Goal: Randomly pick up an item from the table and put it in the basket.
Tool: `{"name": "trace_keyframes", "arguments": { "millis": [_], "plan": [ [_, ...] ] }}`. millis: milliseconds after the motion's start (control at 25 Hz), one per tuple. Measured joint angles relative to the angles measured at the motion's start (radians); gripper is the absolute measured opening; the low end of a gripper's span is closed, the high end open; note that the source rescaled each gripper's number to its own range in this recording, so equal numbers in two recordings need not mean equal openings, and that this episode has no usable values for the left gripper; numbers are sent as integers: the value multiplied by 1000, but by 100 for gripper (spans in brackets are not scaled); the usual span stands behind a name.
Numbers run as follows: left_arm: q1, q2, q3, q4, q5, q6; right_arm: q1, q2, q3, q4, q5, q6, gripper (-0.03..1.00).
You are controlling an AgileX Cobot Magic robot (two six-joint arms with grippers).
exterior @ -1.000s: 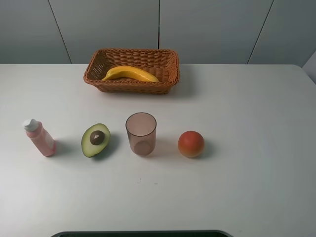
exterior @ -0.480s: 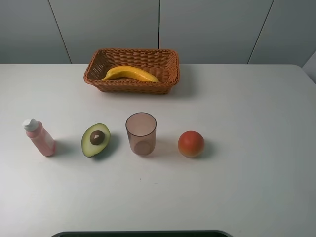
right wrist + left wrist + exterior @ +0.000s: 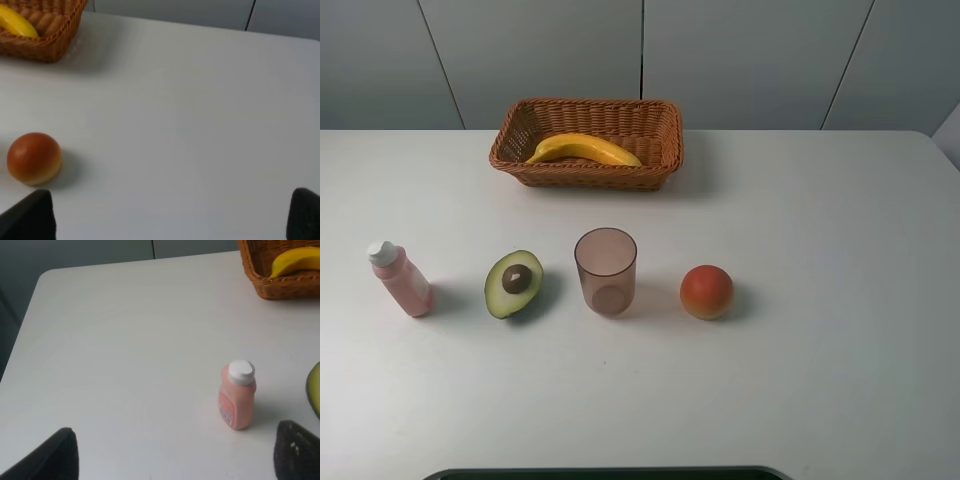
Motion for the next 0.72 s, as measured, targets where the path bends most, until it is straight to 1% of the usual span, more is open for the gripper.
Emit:
{"name": "trace_keyframes", "arguments": {
  "millis": [160,320,560,720],
  "plan": [
    [0,0,0,0,0,-2,0,-7,0,-2,2,14,100],
    [0,0,0,0,0,-2,0,-7,16,-7,-26,53,100],
    [0,0,0,2,0,-2,0,-8,16,-82,-33,155,100],
    [0,0,0,2,0,-2,0,-10,16,-92,-33,177,100]
  ]
}}
